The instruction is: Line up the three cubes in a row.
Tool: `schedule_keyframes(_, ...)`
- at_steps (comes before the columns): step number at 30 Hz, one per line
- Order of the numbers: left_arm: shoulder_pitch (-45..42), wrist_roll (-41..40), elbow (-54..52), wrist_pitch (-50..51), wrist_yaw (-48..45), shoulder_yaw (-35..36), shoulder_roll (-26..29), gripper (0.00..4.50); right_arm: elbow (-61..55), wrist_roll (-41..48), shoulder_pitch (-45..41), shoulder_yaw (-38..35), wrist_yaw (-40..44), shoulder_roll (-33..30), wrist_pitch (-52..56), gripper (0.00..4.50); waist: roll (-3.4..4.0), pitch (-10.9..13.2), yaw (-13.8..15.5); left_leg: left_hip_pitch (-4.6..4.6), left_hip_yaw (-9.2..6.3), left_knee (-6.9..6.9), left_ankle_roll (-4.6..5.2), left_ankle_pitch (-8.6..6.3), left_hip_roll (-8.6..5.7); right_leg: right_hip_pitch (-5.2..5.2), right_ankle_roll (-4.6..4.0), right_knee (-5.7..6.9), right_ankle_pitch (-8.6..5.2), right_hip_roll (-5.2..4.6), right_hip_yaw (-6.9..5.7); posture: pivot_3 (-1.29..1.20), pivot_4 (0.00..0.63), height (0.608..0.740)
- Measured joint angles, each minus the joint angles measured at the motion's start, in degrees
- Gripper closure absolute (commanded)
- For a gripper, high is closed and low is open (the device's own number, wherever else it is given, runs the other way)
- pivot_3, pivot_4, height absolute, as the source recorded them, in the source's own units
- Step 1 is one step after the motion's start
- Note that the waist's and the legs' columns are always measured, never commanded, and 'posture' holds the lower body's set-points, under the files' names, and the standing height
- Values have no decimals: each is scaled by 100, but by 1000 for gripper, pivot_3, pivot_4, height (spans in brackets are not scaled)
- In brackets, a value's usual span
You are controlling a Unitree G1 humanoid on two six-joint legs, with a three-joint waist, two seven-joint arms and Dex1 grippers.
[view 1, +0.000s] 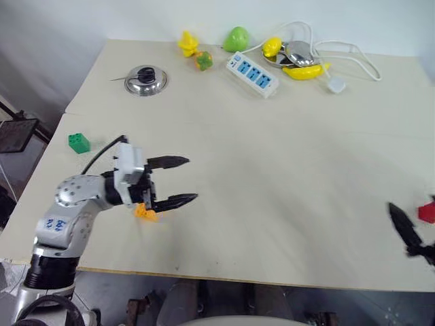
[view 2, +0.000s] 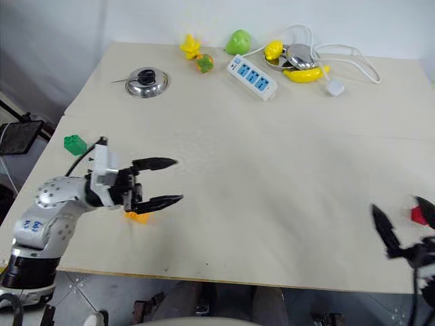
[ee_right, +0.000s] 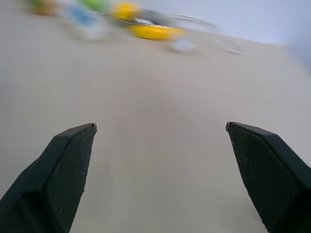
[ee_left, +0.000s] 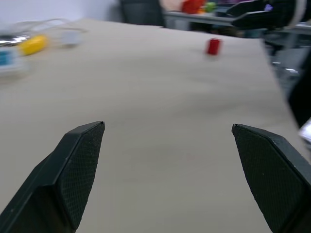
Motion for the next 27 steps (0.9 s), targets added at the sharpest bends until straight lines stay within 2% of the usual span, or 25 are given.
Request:
schedule_keyframes(3, -139, 160, -6, 21, 6, -403, -222, 35, 353, -72, 248, -150, -463, 390, 104, 0, 13, -6, -70, 8, 23, -3, -6, -3, 15, -11, -1, 1, 0, 11, 27, 0, 150, 740)
schedule_keyframes(7, -138, 280, -6, 21, -4, -584, -273, 35, 334, -9, 149, -143, -813, 175, 446, 0, 23, -8, -198, 18, 57, -1, -11, -3, 39, -18, -1, 4, 0, 24, 48, 0, 150, 740)
schedule_keyframes(12, -134, 318, 50, 6, -173, -569, -228, 35, 415, 409, -562, -217, -1571, -1192, 1904, 0, 26, -10, -164, 19, 61, 9, -9, -2, 43, -26, -6, 5, -2, 20, 55, 0, 150, 740)
schedule_keyframes(17, -126, 373, 70, -39, -238, -574, -241, 35, 1445, 612, -1698, -112, -2042, -2530, 3574, 0, 27, -10, -80, 2, 57, 16, 3, -7, 37, -25, -9, 5, -1, 14, 47, 0, 150, 740)
schedule_keyframes(22, -103, 529, 60, -166, -187, -567, -335, 35, 2740, 236, -2605, 426, -2010, -3203, 4176, 0, 27, -10, 8, -5, 57, 19, 13, -13, 30, -25, -8, 1, -1, 15, 39, 0, 150, 740)
schedule_keyframes(26, -19, 546, 41, -172, -156, -536, -326, 35, 3343, 18, -2981, 836, -1762, -3259, 4378, 0, 27, -10, -6, -7, 61, 20, 16, -14, 28, -25, -3, -3, 2, 14, 39, 0, 150, 740)
schedule_keyframes(27, -17, 553, 39, -176, -145, -514, -322, 7, 3467, -43, -3067, 940, -1714, -3259, 4383, 189, 27, -10, -10, -7, 61, 23, 16, -14, 28, -24, -3, -2, 2, 15, 39, 0, 150, 740)
